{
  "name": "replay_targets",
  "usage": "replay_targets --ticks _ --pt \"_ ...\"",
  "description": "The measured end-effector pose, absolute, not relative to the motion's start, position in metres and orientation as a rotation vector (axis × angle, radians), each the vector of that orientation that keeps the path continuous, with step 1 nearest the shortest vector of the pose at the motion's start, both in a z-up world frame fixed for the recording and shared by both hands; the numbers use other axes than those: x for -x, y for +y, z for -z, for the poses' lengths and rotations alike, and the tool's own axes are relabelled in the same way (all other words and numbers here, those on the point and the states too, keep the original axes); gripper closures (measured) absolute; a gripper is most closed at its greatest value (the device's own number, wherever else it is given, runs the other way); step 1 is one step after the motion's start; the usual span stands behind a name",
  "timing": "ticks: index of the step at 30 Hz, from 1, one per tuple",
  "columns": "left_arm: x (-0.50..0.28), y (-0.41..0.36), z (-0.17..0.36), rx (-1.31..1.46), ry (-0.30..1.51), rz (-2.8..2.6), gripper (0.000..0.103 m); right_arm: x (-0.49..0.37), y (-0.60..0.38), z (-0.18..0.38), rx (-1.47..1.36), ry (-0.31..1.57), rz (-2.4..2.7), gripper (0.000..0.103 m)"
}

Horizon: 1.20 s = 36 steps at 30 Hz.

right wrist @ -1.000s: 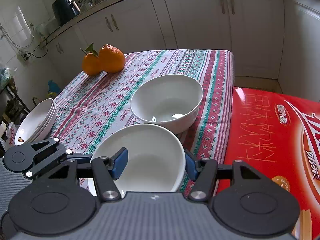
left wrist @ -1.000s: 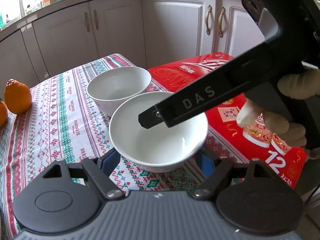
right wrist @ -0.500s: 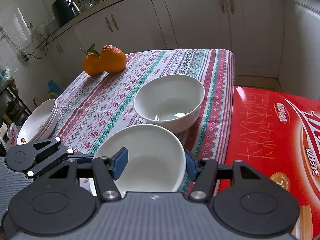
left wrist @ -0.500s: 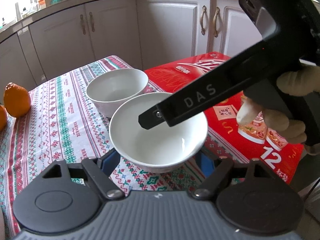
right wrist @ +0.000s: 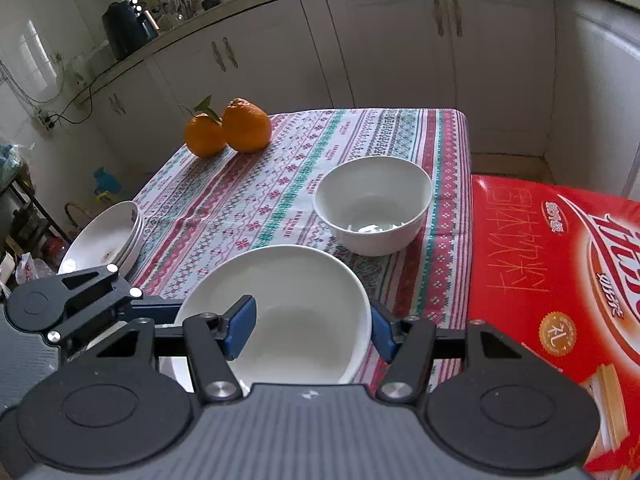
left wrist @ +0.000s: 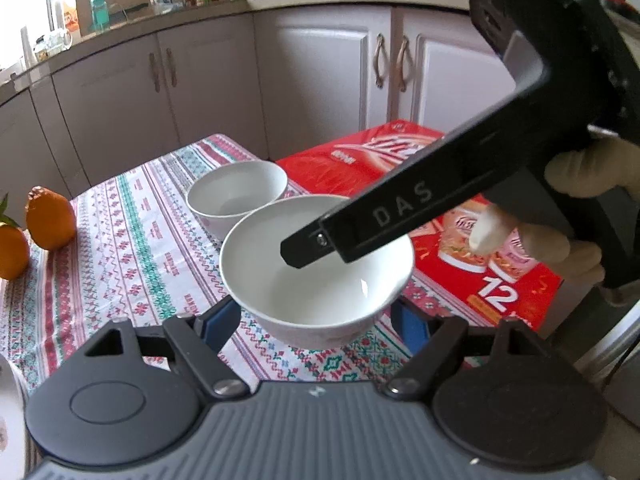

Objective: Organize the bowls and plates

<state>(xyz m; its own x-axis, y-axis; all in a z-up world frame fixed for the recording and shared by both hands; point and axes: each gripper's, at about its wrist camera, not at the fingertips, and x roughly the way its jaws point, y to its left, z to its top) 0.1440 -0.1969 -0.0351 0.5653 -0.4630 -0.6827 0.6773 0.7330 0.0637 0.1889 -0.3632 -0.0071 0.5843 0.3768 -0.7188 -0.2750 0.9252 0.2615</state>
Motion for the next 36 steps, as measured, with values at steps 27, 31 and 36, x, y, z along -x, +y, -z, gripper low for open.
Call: replay_targets --ticks 27,31,36 --pt "-0.101 -0.086 0.015 -0.269 0.659 0.6 0.021 -0.154 -0.243 -0.016 -0.03 0.845 -0.493 0.038" --pt "-0.102 -0.078 0.022 -0.263 0.678 0.594 0.021 -0.154 -0.233 -0.007 -0.034 0.863 -0.494 0.037" --pt "-0.103 -0.069 0.032 -0.252 0.713 0.596 0.021 -0.154 -0.226 0.0 -0.028 0.881 -0.498 0.037"
